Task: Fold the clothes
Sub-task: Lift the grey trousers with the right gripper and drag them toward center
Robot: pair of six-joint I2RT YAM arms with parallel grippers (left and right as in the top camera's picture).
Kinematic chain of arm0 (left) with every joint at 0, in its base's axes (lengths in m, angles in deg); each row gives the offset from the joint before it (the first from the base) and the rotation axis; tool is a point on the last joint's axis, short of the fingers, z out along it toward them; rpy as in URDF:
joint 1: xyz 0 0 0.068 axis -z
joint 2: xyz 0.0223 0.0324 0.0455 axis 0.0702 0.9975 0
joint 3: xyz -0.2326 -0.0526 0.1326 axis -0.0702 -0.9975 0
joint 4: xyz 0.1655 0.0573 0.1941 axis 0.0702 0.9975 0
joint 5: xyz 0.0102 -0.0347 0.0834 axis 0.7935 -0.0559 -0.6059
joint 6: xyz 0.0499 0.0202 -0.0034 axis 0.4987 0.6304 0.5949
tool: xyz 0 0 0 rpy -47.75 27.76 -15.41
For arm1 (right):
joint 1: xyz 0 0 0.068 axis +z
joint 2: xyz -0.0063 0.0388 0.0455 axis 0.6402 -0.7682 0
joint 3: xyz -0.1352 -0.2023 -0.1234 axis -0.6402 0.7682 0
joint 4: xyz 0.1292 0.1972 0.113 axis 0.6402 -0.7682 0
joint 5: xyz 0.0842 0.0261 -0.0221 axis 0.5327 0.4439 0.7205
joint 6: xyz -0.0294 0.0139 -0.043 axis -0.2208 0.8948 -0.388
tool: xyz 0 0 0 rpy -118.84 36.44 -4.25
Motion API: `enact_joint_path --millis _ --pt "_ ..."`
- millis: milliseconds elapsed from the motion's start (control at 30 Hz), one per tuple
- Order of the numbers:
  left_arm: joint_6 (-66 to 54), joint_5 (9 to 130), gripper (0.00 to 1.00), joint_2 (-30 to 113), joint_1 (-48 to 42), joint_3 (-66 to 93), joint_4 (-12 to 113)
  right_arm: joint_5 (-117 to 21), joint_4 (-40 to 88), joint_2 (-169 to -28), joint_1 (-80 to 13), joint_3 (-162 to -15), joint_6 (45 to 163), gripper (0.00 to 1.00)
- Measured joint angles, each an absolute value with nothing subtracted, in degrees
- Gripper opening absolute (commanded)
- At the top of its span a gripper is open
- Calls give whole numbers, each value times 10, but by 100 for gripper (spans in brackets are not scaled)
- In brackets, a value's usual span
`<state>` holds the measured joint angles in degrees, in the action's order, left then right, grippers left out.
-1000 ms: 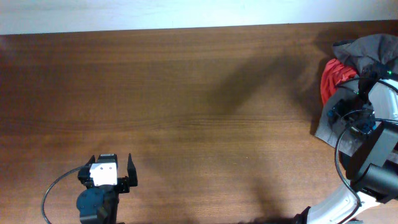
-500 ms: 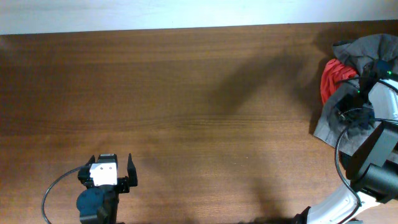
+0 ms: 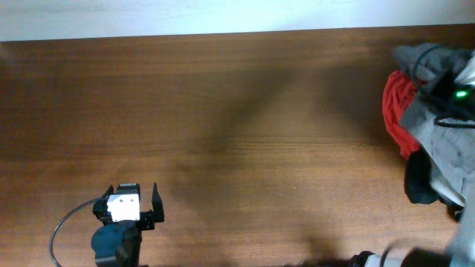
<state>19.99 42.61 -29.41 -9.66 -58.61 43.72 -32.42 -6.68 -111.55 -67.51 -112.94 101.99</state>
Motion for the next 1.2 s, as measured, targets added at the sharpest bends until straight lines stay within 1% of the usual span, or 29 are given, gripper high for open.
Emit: enact_joint_path --millis 100,300,400,600,767,967,1200 --pt "200 426 99 -294 -97 -586 437 -303 -64 -1046 -638 -1186 1035 4" --pt "200 426 99 -294 -97 -586 437 -274 -22 -1001 -513 -1215 1059 4" --pt "200 426 99 -294 -97 -586 437 -280 -23 -1018 -448 -1215 1066 4" --pt "200 426 99 -294 -97 -586 437 -294 -28 -1096 -354 -1215 1067 4" --pt "200 426 99 -294 -97 -586 437 -303 -8 -1148 -283 -1212 1066 4" --pt "200 426 99 -294 -97 -586 437 -330 -2 -1152 -236 -1212 1064 4" --pt "200 426 99 -294 -97 -586 432 -350 -3 -1152 -228 -1212 1062 4"
